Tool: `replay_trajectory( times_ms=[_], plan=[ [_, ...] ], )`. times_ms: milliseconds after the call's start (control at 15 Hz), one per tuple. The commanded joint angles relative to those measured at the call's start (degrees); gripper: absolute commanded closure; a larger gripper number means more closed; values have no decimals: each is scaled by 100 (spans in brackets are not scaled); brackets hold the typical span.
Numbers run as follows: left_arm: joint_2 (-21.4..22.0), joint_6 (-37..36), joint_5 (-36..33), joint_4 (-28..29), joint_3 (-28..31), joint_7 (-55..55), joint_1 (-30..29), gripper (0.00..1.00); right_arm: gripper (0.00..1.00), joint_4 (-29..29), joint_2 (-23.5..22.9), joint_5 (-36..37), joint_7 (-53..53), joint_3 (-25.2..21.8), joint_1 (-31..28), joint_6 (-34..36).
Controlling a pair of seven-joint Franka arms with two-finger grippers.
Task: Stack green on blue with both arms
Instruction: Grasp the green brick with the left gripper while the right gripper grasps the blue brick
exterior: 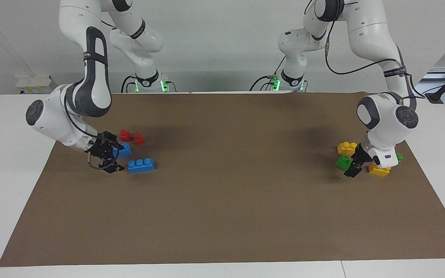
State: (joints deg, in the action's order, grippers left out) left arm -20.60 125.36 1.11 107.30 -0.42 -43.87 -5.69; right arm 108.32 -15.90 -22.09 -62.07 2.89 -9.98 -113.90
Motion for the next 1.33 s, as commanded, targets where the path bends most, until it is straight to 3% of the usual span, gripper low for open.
replay_trajectory(
  times_ms=[0,667,933,1000,1133,1267],
  plan=[
    [-32,76,-15,28,24,159,-20,3,0,189,-9,-181,-24,54,-22,-221],
    [-6,252,-15,230,24,283,-46,6,0,277,-167,-400,11,63,4,-580],
    [-6,244,-15,230,24,283,-46,37,0,426,-203,-533,29,63,40,-809],
    [-6,244,-15,230,24,283,-46,60,0,427,-203,-533,29,63,40,-810],
    [-6,244,-15,221,24,292,-46,96,0,436,-203,-533,29,63,40,-810],
    [-6,244,-15,204,15,300,-46,100,0,444,-194,-533,29,63,48,-818]
  ],
)
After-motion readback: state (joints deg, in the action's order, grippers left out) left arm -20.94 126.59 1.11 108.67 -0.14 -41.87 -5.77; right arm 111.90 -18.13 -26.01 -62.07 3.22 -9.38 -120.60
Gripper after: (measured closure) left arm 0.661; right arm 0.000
